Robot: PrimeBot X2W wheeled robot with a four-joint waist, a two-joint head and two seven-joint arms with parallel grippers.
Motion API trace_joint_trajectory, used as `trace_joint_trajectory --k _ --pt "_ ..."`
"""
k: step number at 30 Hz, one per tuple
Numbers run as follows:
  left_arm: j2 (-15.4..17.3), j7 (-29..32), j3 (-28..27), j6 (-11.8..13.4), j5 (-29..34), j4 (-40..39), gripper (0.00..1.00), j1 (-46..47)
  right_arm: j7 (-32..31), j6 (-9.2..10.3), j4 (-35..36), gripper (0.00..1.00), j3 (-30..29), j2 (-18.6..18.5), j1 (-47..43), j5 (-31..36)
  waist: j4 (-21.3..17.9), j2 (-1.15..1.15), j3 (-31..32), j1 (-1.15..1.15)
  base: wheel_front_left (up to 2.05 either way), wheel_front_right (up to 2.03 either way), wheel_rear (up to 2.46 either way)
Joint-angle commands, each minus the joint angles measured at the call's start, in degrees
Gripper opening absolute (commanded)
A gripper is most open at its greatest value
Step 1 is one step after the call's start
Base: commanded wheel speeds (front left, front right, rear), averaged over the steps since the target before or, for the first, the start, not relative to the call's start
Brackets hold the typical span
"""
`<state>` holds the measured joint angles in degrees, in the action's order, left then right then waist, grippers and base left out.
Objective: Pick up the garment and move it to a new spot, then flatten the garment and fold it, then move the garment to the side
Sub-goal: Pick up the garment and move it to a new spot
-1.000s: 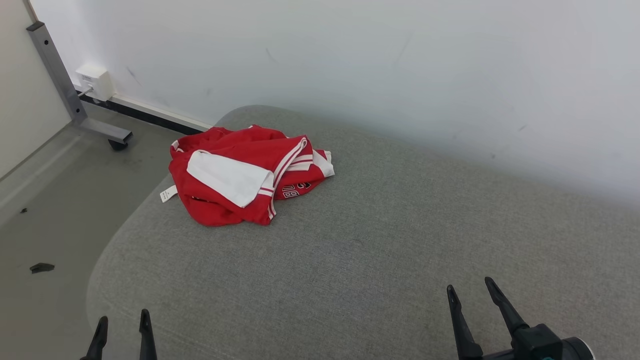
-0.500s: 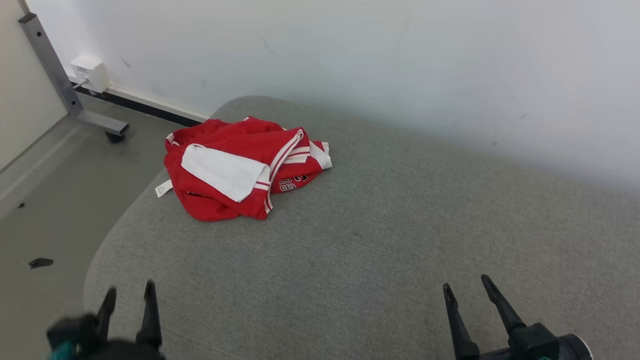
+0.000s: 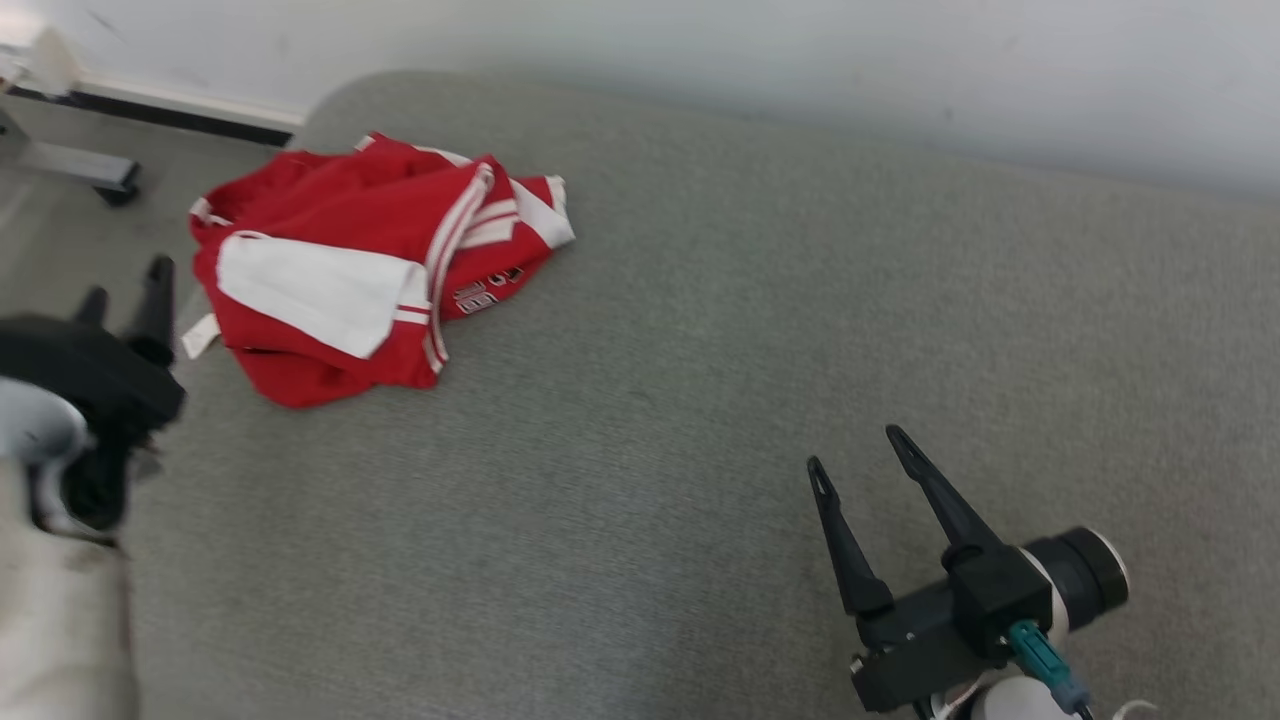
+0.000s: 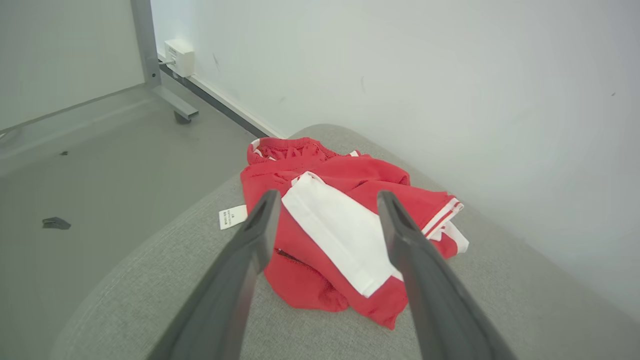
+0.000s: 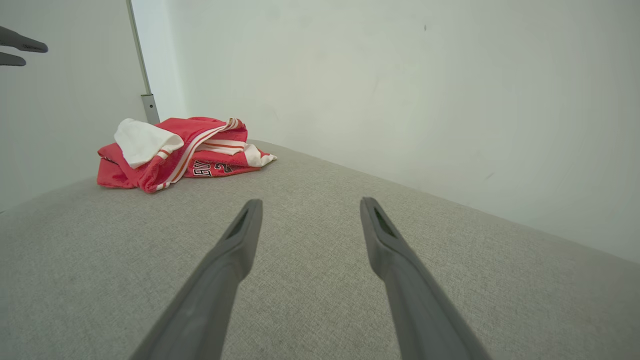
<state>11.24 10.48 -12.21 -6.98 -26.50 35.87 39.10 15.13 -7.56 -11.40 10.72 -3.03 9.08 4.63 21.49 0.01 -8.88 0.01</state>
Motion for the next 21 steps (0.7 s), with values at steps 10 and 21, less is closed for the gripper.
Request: trace_joint_trajectory --k 10,21 --pt "6.0 18.68 -9.11 8.77 -10.9 1.3 1.0 13.96 0.04 0.14 1.89 1.0 6.07 -0.75 8.2 -1.06 -15.53 -0.01 -19.97 -0.01 0.0 0.0 0.0" --pt "8.98 31.93 -8.27 20.04 -8.38 -5.27 1.0 9.16 0.04 0.14 2.45 1.0 6.27 -0.15 10.59 -2.14 -19.61 -0.01 -22.85 -0.01 0.0 0.0 0.0"
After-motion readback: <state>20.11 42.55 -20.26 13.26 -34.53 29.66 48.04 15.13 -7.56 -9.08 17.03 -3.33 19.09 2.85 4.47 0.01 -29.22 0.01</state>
